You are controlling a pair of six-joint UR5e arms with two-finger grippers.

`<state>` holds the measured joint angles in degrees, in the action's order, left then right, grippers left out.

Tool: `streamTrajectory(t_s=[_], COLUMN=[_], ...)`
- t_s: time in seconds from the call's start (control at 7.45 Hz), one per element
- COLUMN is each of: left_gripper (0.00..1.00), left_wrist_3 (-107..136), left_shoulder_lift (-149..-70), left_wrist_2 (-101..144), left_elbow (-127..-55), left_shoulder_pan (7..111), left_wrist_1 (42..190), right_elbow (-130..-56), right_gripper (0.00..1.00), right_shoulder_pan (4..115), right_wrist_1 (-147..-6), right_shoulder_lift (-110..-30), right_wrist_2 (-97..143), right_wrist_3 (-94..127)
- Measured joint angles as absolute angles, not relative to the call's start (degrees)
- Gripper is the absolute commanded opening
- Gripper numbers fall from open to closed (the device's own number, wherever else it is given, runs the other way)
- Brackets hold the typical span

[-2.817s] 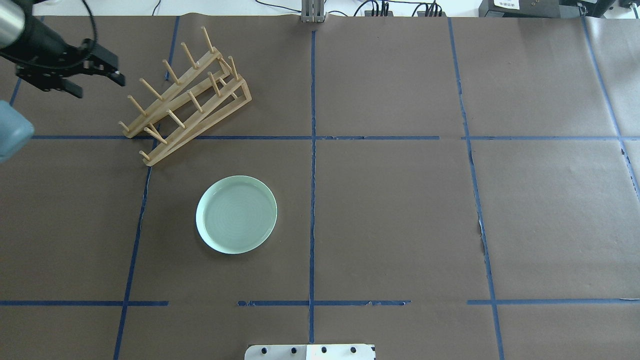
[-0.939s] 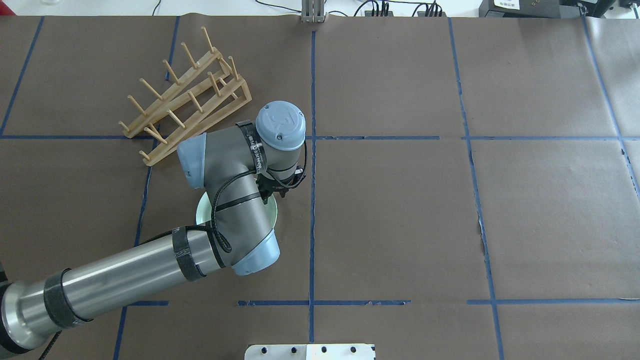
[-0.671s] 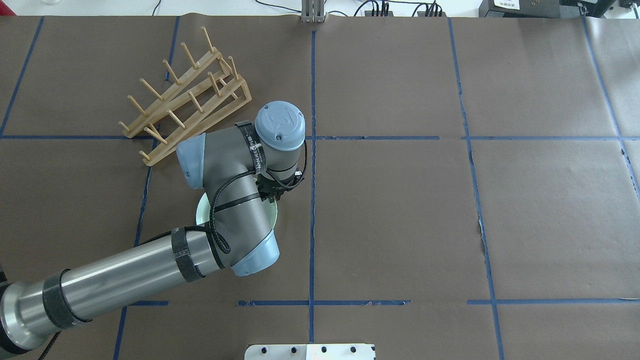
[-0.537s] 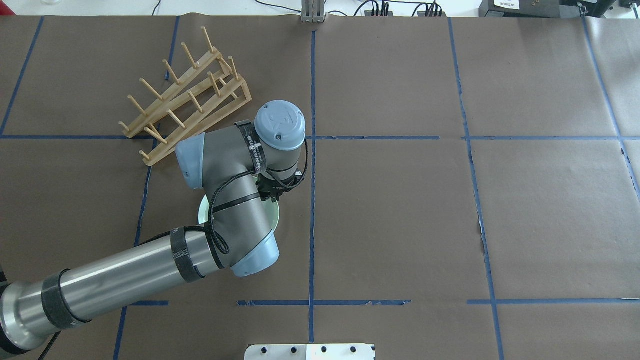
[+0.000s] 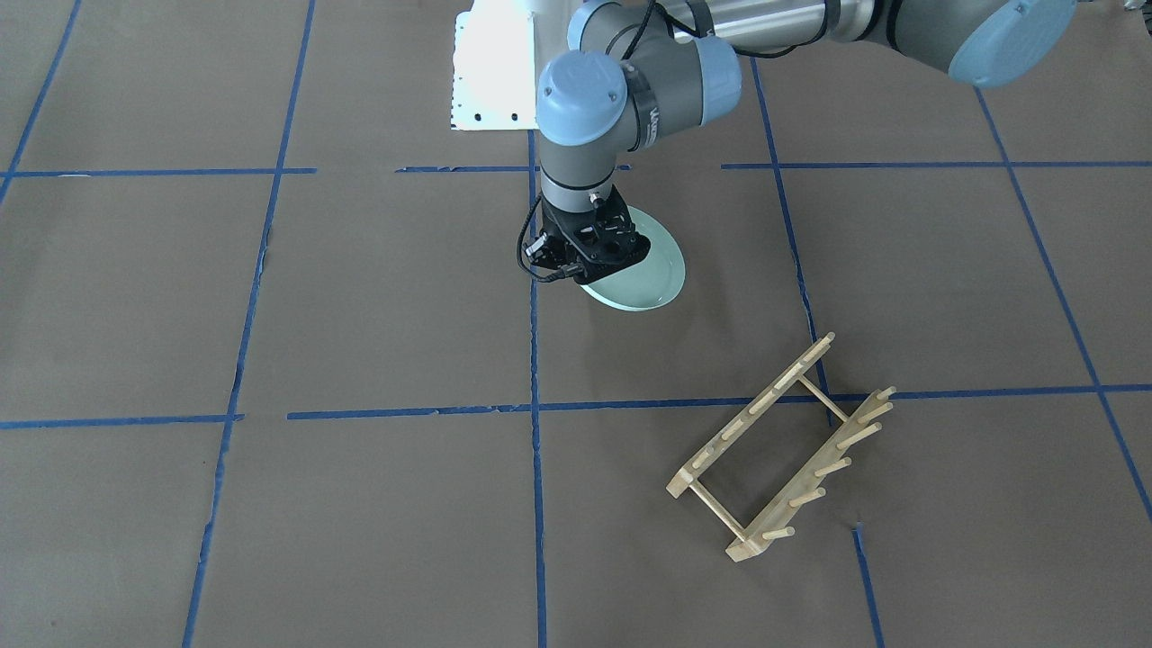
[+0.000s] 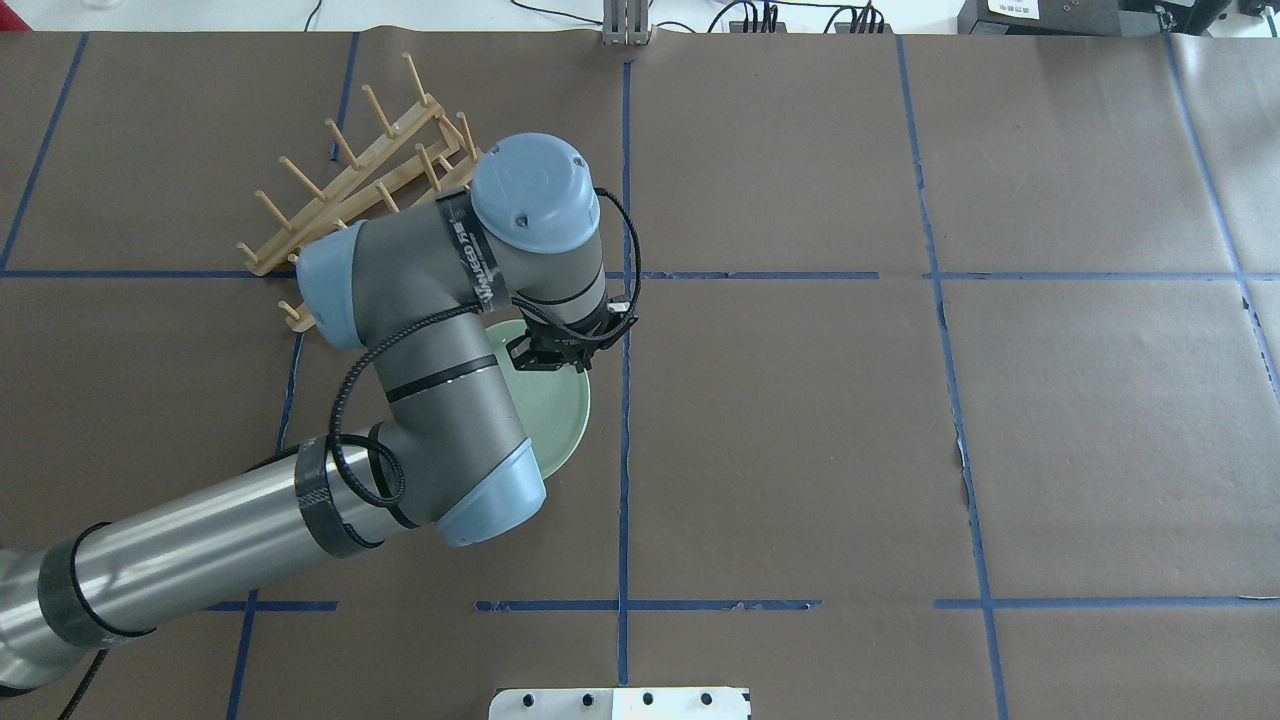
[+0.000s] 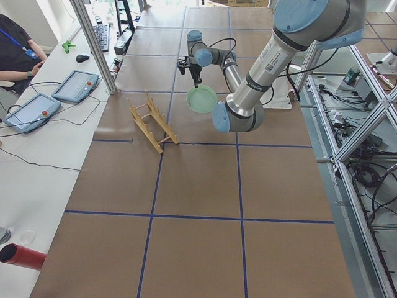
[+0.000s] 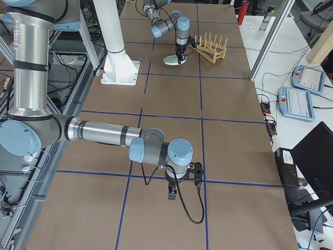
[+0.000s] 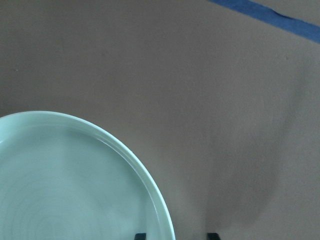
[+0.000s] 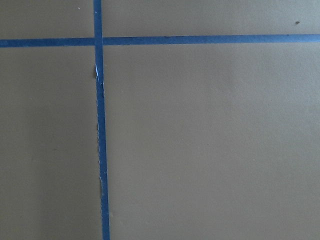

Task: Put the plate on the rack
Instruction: 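Lift the plate upright with the left gripper and carry it above the rack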

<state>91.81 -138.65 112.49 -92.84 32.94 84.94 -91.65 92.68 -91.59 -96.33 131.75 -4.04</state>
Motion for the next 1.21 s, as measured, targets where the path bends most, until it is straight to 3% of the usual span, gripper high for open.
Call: streamTrajectory(t_s=[0.54, 0.94, 1.21], left_gripper=[0.00, 0.00, 0.00], left_wrist_3=[103.24, 110.10, 112.59], left_shoulder_lift=[-138.36, -131.19, -126.97], left_wrist_2=[116.64, 116.95, 116.17], left_elbow=[-98.30, -96.88, -91.34], left_shoulder_pan=[46.40, 55.04, 58.75], left_wrist_1=[114.54, 142.02, 157.35], right_elbow=[-91.66, -91.59, -91.58], right_gripper=[1.00, 1.00, 1.00], right_shoulder_pan=[92.72, 92.73, 92.72], right_wrist_1=[-91.58, -91.58, -91.58], right_shoulder_lift=[-96.33, -96.33, -96.33], right_wrist_2=[131.75, 131.75, 131.75], right_wrist_3=[-4.04, -4.04, -4.04])
